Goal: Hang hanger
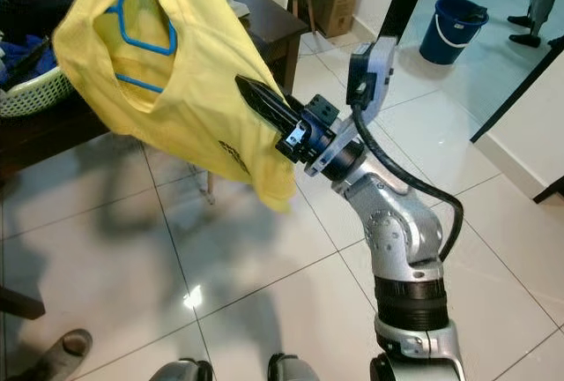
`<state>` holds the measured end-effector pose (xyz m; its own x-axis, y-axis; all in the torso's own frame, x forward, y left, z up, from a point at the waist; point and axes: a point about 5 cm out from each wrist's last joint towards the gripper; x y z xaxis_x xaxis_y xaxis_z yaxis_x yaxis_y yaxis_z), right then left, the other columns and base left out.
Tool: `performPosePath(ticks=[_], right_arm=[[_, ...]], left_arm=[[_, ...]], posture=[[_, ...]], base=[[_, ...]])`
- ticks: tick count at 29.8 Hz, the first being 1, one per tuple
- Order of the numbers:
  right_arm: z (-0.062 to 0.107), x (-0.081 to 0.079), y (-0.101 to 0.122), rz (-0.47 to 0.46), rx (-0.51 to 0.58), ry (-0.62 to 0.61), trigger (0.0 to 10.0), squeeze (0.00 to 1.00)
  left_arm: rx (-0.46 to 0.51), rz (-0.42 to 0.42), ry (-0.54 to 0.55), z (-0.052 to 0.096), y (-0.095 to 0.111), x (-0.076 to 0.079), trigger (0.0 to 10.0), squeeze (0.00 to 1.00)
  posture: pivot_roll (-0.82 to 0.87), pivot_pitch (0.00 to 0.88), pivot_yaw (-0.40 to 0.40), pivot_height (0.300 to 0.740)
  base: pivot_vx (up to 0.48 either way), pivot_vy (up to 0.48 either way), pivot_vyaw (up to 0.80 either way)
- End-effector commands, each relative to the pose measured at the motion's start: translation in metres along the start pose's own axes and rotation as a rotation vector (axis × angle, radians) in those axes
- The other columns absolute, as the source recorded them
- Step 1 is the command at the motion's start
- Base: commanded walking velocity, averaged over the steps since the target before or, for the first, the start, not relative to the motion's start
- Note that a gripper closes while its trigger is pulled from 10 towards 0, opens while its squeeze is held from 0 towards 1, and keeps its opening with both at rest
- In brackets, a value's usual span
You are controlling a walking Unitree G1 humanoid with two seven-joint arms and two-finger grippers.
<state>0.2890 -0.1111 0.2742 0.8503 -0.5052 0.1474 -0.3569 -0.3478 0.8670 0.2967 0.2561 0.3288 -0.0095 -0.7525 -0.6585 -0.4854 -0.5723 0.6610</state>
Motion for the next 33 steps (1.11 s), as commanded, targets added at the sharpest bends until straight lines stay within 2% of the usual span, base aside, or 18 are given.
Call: performPosePath(ticks=[1,2,4,11,17,19,20,21,33], right_arm=[[-0.005,-0.006,0.007,0.013,0.031,0.051,10.0,0.00],[-0.005,-0.006,0.007,0.013,0.031,0.051,10.0,0.00],[-0.007,-0.007,0.008,0.017,0.029,0.053,10.0,0.00],[-0.009,-0.012,0.010,0.011,0.023,0.074,10.0,0.00],[-0.010,-0.013,0.010,0.010,0.025,0.087,10.0,0.00],[-0.011,-0.015,0.012,0.008,0.029,0.102,10.0,0.00],[-0.011,-0.014,0.011,0.012,0.021,0.100,10.0,0.00],[-0.010,-0.013,0.010,0.018,0.009,0.093,10.0,0.00],[-0.010,-0.011,0.004,0.026,-0.020,0.081,10.0,0.00]], left_arm=[[0.001,0.103,-0.037,-0.003,-0.001,0.010,10.0,0.00],[0.001,0.103,-0.037,-0.003,-0.001,0.010,10.0,0.00],[0.006,0.142,-0.088,-0.005,0.001,0.020,10.0,0.00],[0.017,0.129,-0.123,-0.007,0.003,0.027,10.0,0.00],[-0.001,0.142,-0.103,-0.007,0.000,0.027,10.0,0.00],[-0.003,0.130,-0.064,-0.008,-0.002,0.024,9.7,0.00],[0.005,0.126,-0.054,-0.009,-0.001,0.023,1.9,0.00],[0.012,0.125,-0.050,-0.009,0.001,0.022,0.2,0.00],[0.021,0.123,-0.047,-0.006,0.005,0.017,0.0,0.00]], posture=[[0.11,0.097,0.047,0.740],[0.11,0.097,0.047,0.740],[0.11,0.098,0.047,0.740],[0.11,0.100,0.042,0.740],[0.11,0.103,0.041,0.740],[0.10,0.103,0.042,0.740],[0.10,0.103,0.042,0.740],[0.10,0.103,0.043,0.740],[0.11,0.100,0.044,0.740]], base=[[0.000,0.000,0.00],[0.000,0.000,0.00],[0.000,0.000,0.00],[0.000,0.000,0.00],[0.000,0.000,0.00],[0.000,0.000,0.00],[0.000,0.000,0.00],[0.000,0.000,0.00],[0.000,0.000,0.00]])
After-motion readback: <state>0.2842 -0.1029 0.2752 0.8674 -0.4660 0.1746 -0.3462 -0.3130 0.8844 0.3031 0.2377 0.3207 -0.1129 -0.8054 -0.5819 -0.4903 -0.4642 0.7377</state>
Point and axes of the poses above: a point about 5 cm out from each wrist's last joint towards the gripper, its own z axis pointing back from the gripper into the wrist, its own y axis along the axis of the wrist's last joint, x = y × z, and after that the axes turned 10 degrees about z, right-handed
